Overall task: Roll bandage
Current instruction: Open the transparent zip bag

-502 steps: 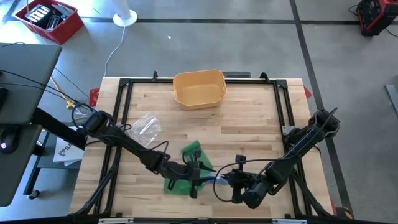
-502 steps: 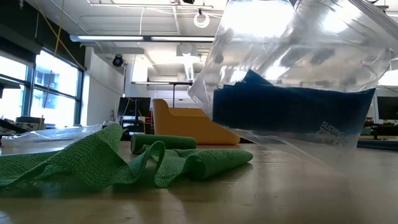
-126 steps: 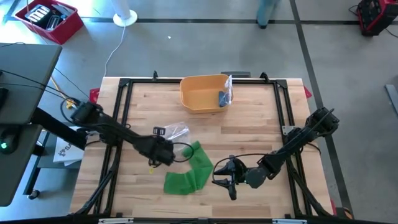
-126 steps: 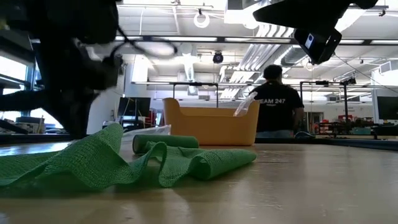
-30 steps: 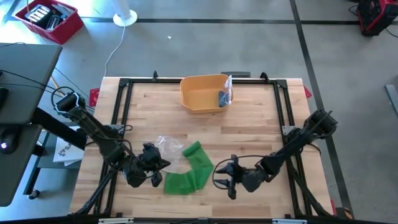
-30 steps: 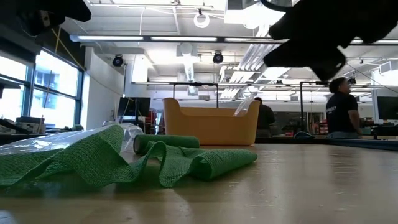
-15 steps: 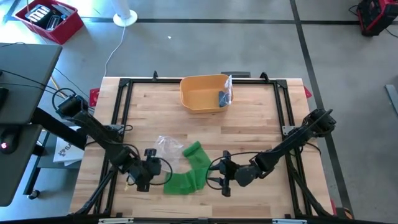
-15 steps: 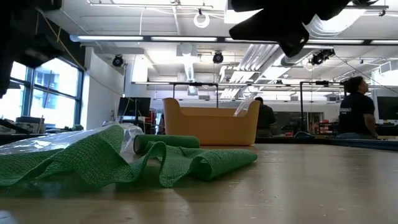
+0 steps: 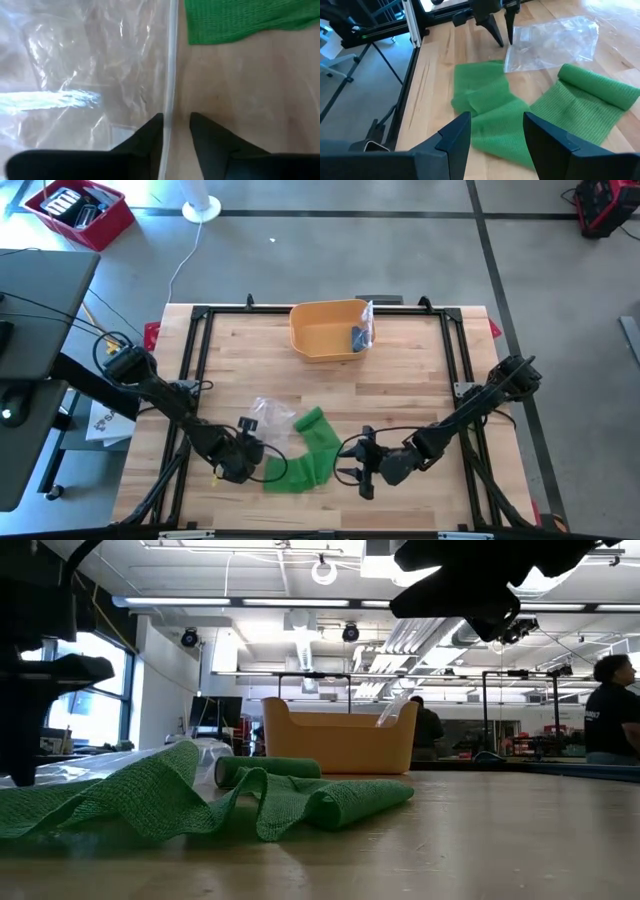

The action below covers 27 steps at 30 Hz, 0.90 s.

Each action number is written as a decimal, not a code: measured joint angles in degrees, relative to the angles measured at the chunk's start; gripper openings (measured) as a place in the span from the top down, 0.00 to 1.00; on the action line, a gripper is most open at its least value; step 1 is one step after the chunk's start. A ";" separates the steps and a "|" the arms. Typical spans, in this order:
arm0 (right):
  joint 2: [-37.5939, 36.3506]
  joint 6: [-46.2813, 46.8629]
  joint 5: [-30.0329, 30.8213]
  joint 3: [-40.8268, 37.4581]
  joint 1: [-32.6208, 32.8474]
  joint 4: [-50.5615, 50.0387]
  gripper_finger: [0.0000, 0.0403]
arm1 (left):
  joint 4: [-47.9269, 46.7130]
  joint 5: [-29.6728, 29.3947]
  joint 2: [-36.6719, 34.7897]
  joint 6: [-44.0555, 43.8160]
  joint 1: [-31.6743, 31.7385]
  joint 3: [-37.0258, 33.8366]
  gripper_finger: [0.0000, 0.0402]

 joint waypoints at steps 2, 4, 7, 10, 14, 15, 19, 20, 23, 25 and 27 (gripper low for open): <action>0.00 0.00 0.15 0.00 0.00 0.02 0.57 | -0.46 -0.14 1.39 -0.30 0.50 0.07 0.71; -0.02 0.24 0.17 0.00 0.00 -0.01 0.57 | -0.28 -0.07 1.93 -2.21 1.10 0.15 0.69; -0.02 0.44 0.21 -0.02 0.02 0.03 0.57 | 0.32 0.77 2.06 -4.24 1.81 0.15 0.75; -0.02 0.48 0.31 -0.02 0.00 0.03 0.57 | 0.81 2.27 2.17 -4.37 2.34 0.15 0.92; -0.04 1.88 0.39 -0.02 0.02 -0.02 0.57 | 0.41 2.11 2.21 -7.20 2.21 0.35 0.97; -0.04 1.95 0.39 -0.02 0.11 0.02 0.57 | -0.20 2.13 2.11 -8.01 1.98 0.84 0.97; -0.04 0.84 -0.29 -0.02 0.94 0.09 0.57 | -4.64 2.66 0.88 -12.33 0.95 4.35 0.99; -0.04 -0.08 -1.10 -0.02 1.16 0.43 0.57 | -5.80 2.62 0.30 -14.01 0.71 5.39 0.99; -0.04 -2.74 -2.89 0.24 1.87 1.59 0.57 | -8.07 1.87 -1.69 -19.55 0.20 9.37 1.00; -0.04 -4.88 -3.02 1.33 2.25 1.67 0.57 | -11.06 0.70 -2.24 -22.90 0.03 11.14 1.00; 0.22 -7.87 -2.58 2.94 2.48 1.79 0.57 | -11.33 -1.57 -3.10 -25.43 -0.19 12.96 1.00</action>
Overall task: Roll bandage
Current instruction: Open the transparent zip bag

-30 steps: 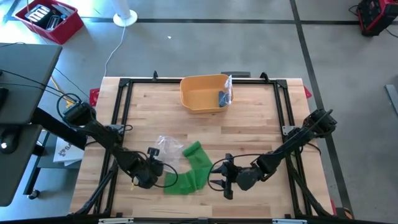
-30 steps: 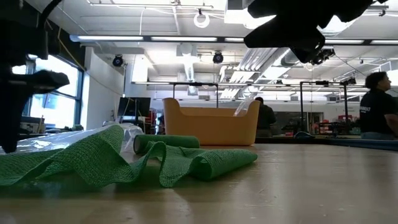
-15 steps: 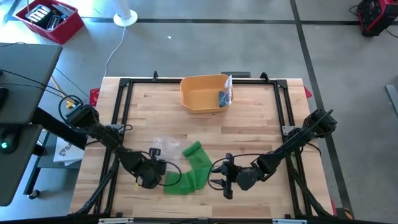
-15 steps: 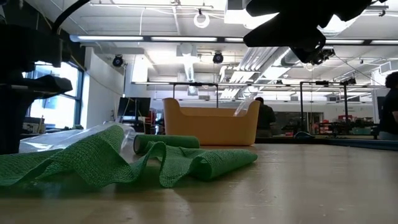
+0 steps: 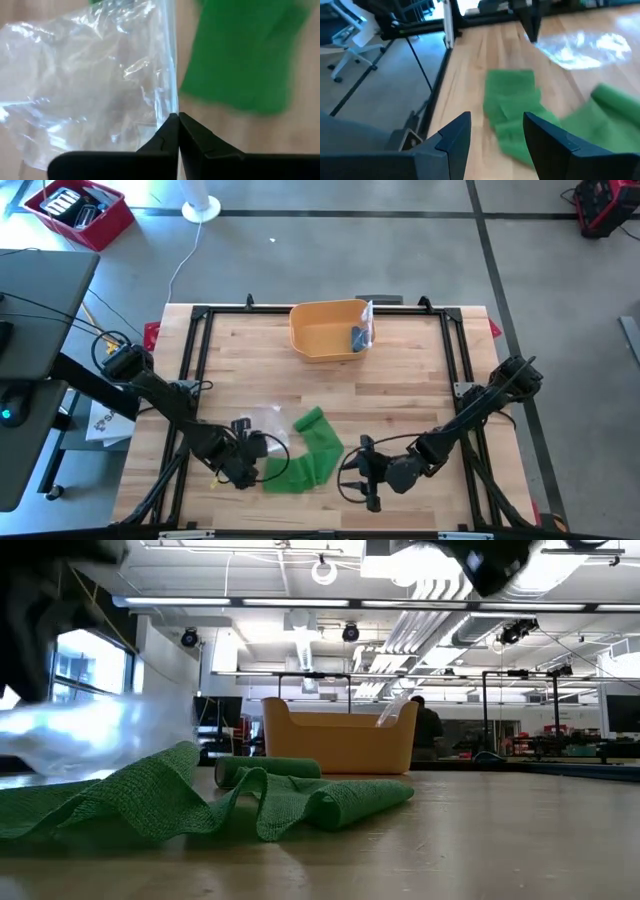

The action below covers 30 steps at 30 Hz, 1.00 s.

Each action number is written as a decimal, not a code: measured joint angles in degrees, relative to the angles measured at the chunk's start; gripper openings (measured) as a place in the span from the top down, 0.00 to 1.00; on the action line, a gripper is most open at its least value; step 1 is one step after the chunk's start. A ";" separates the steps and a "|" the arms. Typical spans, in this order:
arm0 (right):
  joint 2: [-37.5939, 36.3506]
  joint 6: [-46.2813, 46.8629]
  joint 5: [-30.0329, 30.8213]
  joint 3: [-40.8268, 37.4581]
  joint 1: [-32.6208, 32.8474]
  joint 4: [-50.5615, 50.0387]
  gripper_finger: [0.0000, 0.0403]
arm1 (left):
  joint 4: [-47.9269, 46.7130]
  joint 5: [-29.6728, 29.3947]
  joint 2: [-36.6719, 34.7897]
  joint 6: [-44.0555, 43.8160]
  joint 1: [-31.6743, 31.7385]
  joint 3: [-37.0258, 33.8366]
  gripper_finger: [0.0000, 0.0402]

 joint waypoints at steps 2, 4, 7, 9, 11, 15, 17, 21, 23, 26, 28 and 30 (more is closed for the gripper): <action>0.93 -3.98 0.78 2.17 0.14 0.02 0.57 | 0.93 -2.09 -0.90 -1.79 -0.01 1.75 1.00; 2.71 -9.55 0.98 5.06 0.01 0.04 0.57 | 2.79 -3.57 -1.11 -2.37 0.12 2.59 1.00; 6.50 -20.69 0.98 9.93 0.01 -0.03 0.57 | 10.76 -4.31 -1.29 -2.03 0.87 3.00 1.00; 9.21 -28.22 1.00 13.42 0.02 -0.79 0.57 | 16.02 -4.29 -1.10 -1.90 1.59 3.05 1.00; 11.75 -34.62 1.33 17.26 0.03 -3.13 0.57 | 20.40 -4.27 -0.68 -1.50 2.15 3.04 1.00; 15.17 -40.76 9.97 25.35 0.04 -14.30 0.57 | 26.32 -4.59 -0.56 -0.94 3.21 3.03 1.00; 15.96 -41.81 13.78 28.96 0.01 -21.61 0.57 | 27.48 -4.63 -0.52 -0.73 3.63 3.03 1.00; 16.23 -41.51 15.48 33.70 -0.87 -32.65 0.57 | 29.04 -4.75 -0.52 0.08 3.91 3.03 1.00; 16.22 -41.86 15.38 34.85 -1.72 -35.64 0.58 | 30.48 -4.72 -0.38 0.13 3.88 2.89 1.00; 16.24 -42.50 12.77 35.50 -3.59 -38.07 0.60 | 30.50 -3.96 -0.34 0.09 3.88 2.79 1.00; 16.24 -42.82 10.80 35.50 -4.63 -38.73 0.63 | 30.64 -3.87 -0.19 0.11 3.87 2.79 1.00; 16.24 -42.89 10.30 35.39 -5.47 -38.90 0.66 | 30.53 -3.84 -0.09 0.11 3.78 2.78 1.00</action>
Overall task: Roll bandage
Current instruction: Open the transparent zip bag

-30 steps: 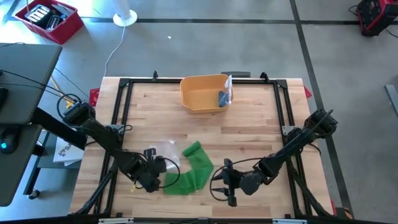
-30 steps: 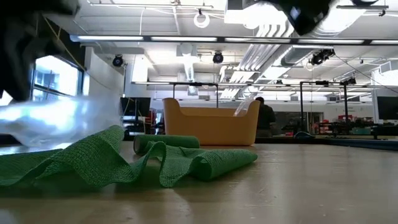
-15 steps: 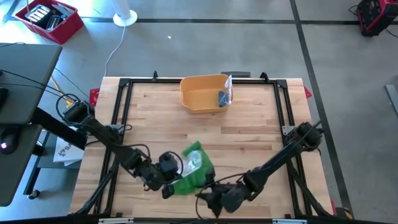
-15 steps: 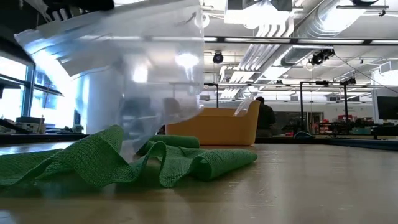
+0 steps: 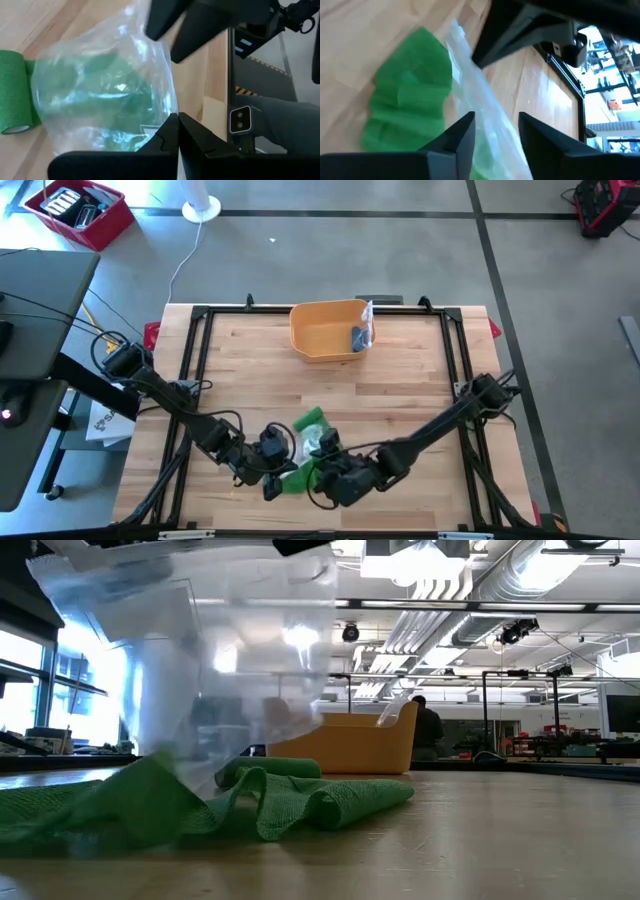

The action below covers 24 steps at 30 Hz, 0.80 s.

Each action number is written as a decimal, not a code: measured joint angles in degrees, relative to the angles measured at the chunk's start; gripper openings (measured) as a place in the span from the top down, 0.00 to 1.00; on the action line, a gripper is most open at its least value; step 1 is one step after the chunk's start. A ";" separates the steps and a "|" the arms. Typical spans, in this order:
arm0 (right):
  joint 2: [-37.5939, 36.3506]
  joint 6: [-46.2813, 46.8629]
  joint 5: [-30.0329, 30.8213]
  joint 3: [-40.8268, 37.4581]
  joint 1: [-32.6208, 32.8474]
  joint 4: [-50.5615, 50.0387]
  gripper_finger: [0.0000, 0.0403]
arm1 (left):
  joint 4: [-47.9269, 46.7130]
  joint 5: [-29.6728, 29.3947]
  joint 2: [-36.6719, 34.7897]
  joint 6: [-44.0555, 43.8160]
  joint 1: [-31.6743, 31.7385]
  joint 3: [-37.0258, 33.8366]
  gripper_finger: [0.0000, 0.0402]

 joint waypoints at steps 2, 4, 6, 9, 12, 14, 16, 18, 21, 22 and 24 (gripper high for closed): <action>0.00 0.39 -0.03 0.00 -0.47 -0.61 0.72 | 0.21 -0.01 0.35 0.00 -0.01 0.01 1.00; 0.00 1.68 -0.23 -0.02 -0.60 -1.07 0.79 | 0.00 0.01 0.68 0.00 -0.01 0.01 1.00; 0.00 2.98 -0.58 -0.02 -0.66 -2.07 0.88 | 0.07 -0.05 0.70 0.02 -0.01 0.01 1.00; 0.00 5.03 -2.08 -0.06 -0.65 -4.12 0.98 | 0.13 -0.14 0.70 0.10 -0.01 0.01 1.00; 0.00 8.41 -2.15 -0.11 -0.32 -5.01 0.97 | 0.67 -1.77 0.70 1.16 -0.03 0.01 1.00; 0.00 9.05 -2.10 -0.11 0.26 -5.44 0.99 | 1.94 -2.61 0.70 2.39 -0.03 0.01 0.99; 0.00 8.52 -2.03 -0.11 1.25 -6.22 0.99 | 4.29 -2.68 0.70 5.67 -0.03 0.01 0.97; 0.00 7.88 -1.36 -0.11 2.31 -6.21 0.99 | 8.18 -2.84 0.89 9.68 0.04 0.01 0.92; 0.00 6.01 -0.40 -0.11 3.70 -5.59 0.99 | 13.92 -2.95 2.70 16.07 0.36 0.05 0.85; 0.00 5.84 -0.34 -0.11 4.01 -5.25 0.99 | 15.72 -2.94 3.63 17.92 0.40 0.05 0.83; 0.00 6.40 -0.22 -0.11 4.20 -4.69 0.99 | 19.94 -2.92 5.90 20.28 0.56 0.01 0.79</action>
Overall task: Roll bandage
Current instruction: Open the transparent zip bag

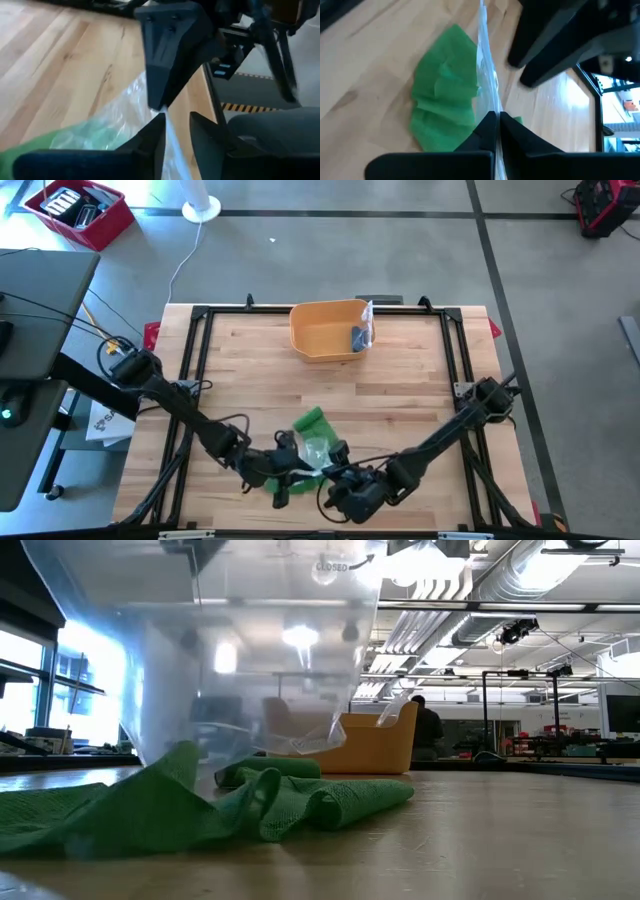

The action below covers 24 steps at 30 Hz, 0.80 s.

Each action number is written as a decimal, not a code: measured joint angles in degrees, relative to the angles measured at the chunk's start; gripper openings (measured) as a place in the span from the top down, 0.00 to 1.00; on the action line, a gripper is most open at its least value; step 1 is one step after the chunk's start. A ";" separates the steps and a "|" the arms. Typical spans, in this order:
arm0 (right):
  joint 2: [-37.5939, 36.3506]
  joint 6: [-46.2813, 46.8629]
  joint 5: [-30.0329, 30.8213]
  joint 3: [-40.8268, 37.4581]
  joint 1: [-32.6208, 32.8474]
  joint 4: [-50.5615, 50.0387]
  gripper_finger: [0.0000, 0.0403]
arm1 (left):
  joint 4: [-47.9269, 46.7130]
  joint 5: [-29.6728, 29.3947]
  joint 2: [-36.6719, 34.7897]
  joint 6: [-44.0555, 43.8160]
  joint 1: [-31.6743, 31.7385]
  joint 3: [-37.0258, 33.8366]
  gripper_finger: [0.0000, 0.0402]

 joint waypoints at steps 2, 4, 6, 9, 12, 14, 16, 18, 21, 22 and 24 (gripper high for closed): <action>0.00 1.00 0.02 0.00 -0.01 0.35 0.99 | 2.72 0.47 2.48 0.70 0.16 0.02 0.77; 0.02 1.21 -0.40 -0.08 -0.07 0.10 1.00 | 4.50 1.04 4.87 0.30 0.23 0.02 0.76; 0.07 1.38 -0.41 -0.11 -0.01 0.12 1.00 | 5.19 1.48 6.64 -0.95 0.22 0.02 0.77; 0.07 2.31 -0.28 -0.11 -0.04 0.66 1.00 | 4.84 0.84 8.24 -2.33 -0.01 0.07 0.82; 0.07 2.61 -0.22 -0.11 -0.08 1.20 1.00 | 4.56 -0.62 8.90 -2.44 -0.32 0.07 0.91; 0.07 2.71 -0.09 -0.11 -0.08 1.77 1.00 | 4.37 -1.20 8.86 -1.54 -0.54 0.07 0.97; 0.07 2.91 -0.09 -0.11 -0.05 2.10 1.00 | 4.37 -1.87 8.86 -0.38 -0.81 0.07 0.98; 0.07 4.05 -0.14 -0.11 -0.08 1.93 1.00 | 4.27 -2.12 8.86 0.74 -1.06 0.07 0.98; 0.07 6.68 -0.93 -0.09 -0.08 0.74 1.00 | 4.24 -2.32 8.86 0.92 -1.45 0.07 0.99; 0.07 7.62 -1.01 -0.09 -0.10 0.26 1.00 | 4.22 -2.48 8.86 0.27 -1.51 0.07 0.99; 0.07 8.14 -1.01 -0.09 -0.22 -0.89 0.98 | 4.09 -2.88 8.86 -1.56 -1.48 0.07 0.99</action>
